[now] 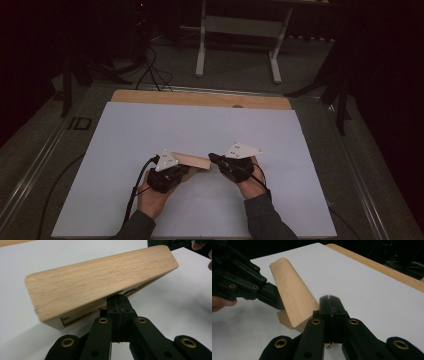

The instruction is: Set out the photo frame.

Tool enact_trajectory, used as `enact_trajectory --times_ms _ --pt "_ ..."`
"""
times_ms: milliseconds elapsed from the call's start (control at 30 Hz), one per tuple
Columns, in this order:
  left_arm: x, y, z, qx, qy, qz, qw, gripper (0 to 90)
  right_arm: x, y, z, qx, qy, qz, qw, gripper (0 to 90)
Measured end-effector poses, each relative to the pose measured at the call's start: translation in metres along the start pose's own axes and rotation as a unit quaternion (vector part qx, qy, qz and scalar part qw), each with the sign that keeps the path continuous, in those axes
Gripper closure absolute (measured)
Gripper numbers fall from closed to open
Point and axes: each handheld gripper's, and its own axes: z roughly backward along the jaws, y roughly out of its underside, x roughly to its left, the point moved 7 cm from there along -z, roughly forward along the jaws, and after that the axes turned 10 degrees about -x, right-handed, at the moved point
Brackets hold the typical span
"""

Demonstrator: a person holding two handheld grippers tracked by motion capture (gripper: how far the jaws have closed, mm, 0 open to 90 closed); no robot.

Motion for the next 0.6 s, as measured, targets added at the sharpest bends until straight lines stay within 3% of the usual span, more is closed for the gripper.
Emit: enact_trajectory --times_ms 600 --pt "0.004 0.001 -0.002 0.003 -0.004 0.007 1.0 89.5 0.014 0.0 -0.003 0.008 -0.027 0.018 0.9994 89.6"
